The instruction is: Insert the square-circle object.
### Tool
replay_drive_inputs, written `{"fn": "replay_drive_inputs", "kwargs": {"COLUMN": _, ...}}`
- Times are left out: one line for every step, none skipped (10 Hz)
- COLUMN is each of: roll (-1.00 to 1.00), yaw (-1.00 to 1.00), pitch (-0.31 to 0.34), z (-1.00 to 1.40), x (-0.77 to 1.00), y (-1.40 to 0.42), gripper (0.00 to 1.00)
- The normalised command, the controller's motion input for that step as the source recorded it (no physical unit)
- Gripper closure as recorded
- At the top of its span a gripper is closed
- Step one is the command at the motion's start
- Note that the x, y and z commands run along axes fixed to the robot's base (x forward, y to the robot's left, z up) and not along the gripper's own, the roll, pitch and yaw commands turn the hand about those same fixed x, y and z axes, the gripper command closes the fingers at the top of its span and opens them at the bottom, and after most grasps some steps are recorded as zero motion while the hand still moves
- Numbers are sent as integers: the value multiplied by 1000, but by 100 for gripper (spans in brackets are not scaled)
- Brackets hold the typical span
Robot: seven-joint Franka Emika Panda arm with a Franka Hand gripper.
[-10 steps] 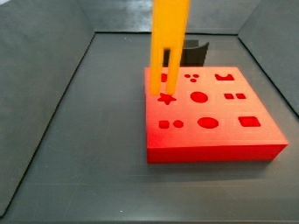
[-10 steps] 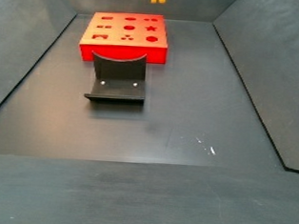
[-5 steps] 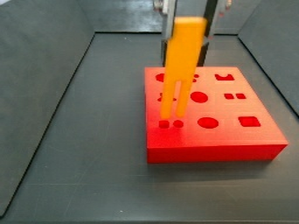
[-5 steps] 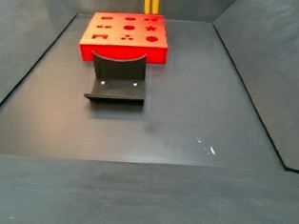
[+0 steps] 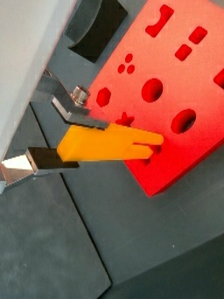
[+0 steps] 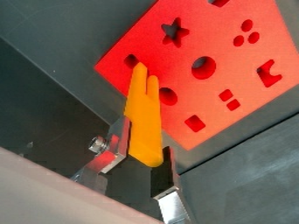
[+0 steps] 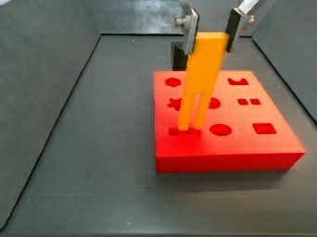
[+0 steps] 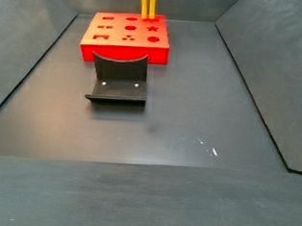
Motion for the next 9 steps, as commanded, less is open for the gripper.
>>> {"fn": "replay_drive_inputs", "kwargs": {"roll": -109, "yaw": 51, "pitch": -57, "z": 34, "x": -354, "y": 71, "gripper": 100}}
{"fn": "replay_drive_inputs", "kwargs": {"roll": -111, "yaw": 69, "pitch": -79, "z": 0, "x": -114, "y": 0, "gripper": 100}}
{"fn": "replay_drive_inputs", "kwargs": {"roll": -130, "yaw": 69, "pitch": -106, "z": -3, "x": -194, "y": 0, "gripper": 100}}
{"fn": "replay_drive_inputs", "kwargs": {"roll": -184, "yaw": 226, "pitch": -104, "z": 0, "x": 0, "y": -94, "gripper": 100}}
{"fn": "replay_drive_inputs", "kwargs": {"roll": -103, "yaw": 123, "pitch": -157, "z": -243, "x": 71, "y": 0, "gripper": 100}}
{"fn": "replay_drive_inputs", "kwargs": {"roll": -30, "yaw": 129, "pitch": -77, "z": -151, "x": 0, "y": 0, "gripper": 100}}
{"fn": "replay_drive_inputs", "kwargs": {"roll": 0, "yaw": 54, "pitch": -49, "z": -134, "x": -69, "y": 0, "gripper": 100}}
{"fn": "replay_drive_inputs", "kwargs": {"roll": 0, "yaw": 26, "pitch": -41, "z": -129, "x": -20, "y": 0, "gripper": 100}}
{"fn": "replay_drive_inputs", "kwargs": {"roll": 0, "yaw": 0, "pitch": -50, "z": -171, "x": -46, "y": 0, "gripper": 100}}
